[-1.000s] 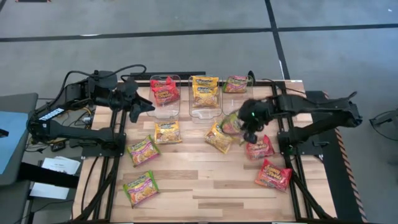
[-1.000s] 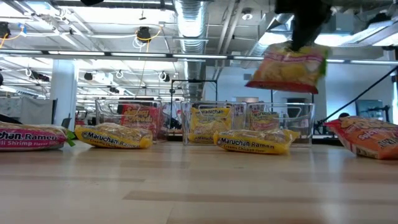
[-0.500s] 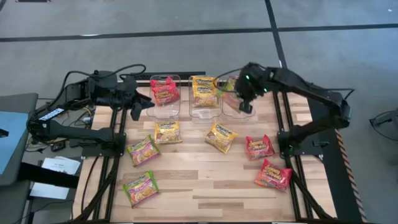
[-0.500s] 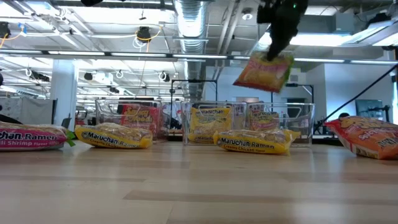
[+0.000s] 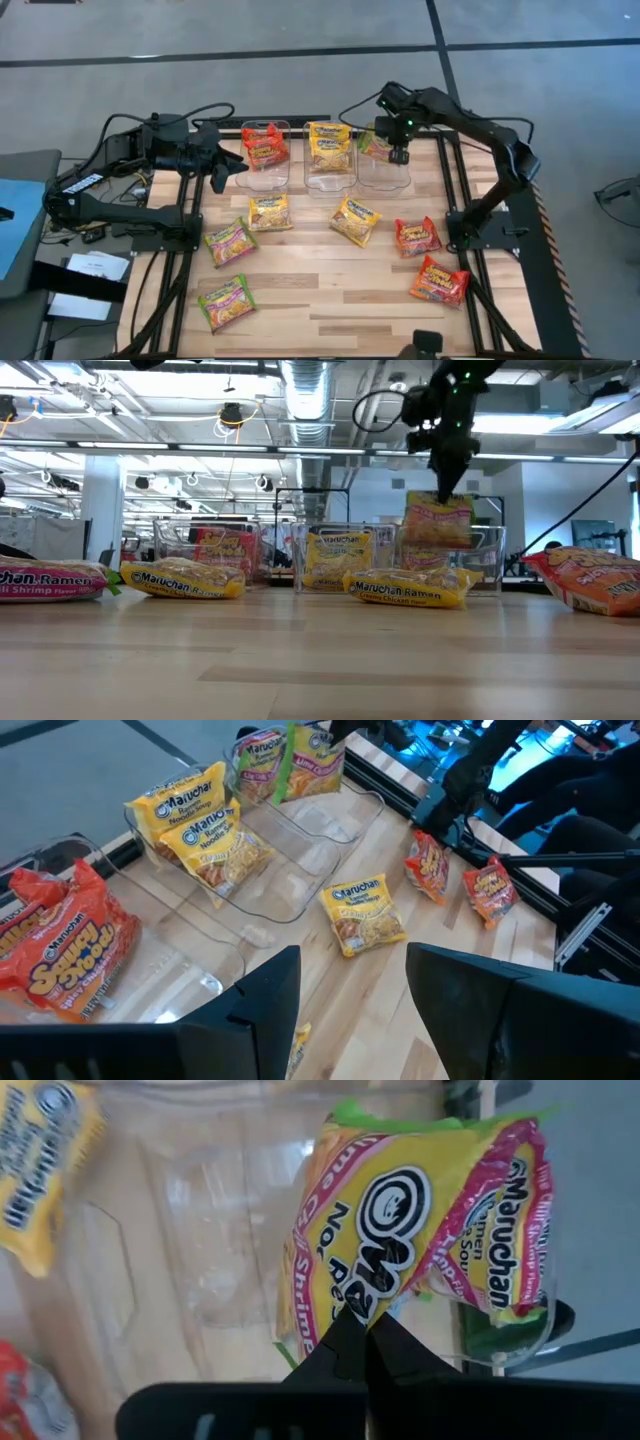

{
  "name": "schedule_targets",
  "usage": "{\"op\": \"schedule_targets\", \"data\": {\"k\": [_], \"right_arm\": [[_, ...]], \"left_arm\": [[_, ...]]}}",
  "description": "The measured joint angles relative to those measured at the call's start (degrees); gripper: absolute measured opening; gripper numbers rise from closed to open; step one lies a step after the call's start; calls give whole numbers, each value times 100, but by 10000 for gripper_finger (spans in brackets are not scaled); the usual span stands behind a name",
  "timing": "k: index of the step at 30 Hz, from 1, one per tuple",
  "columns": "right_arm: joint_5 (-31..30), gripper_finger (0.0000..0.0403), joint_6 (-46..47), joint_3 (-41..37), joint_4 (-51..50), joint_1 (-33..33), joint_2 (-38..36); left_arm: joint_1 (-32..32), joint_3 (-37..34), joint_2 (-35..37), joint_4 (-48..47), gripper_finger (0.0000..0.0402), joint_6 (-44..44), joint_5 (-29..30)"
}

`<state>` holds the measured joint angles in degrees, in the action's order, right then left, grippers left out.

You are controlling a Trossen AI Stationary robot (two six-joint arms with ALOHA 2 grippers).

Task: Sort Maruchan noodles
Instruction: Put the green noodle pack into the right transparent bin

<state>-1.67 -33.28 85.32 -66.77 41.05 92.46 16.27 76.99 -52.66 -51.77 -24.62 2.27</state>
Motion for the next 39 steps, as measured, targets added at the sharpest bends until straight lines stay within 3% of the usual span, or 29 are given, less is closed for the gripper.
{"op": "schedule_targets", "data": {"k": [8, 16, 28, 39], "right_arm": [[-186, 1, -480, -2, 262, 208, 756], [-797, 16, -471, -4, 492, 256, 1359], [-1109, 47, -343, 0, 575, 214, 1403], [-1217, 62, 34, 2, 545, 174, 1403]], "left_arm": [[0, 0, 0, 0, 172, 2, 70], [0, 0, 0, 2, 172, 4, 124], [11, 0, -96, 14, 172, 691, 217], [11, 2, -247, 315, 172, 1864, 320]]}}
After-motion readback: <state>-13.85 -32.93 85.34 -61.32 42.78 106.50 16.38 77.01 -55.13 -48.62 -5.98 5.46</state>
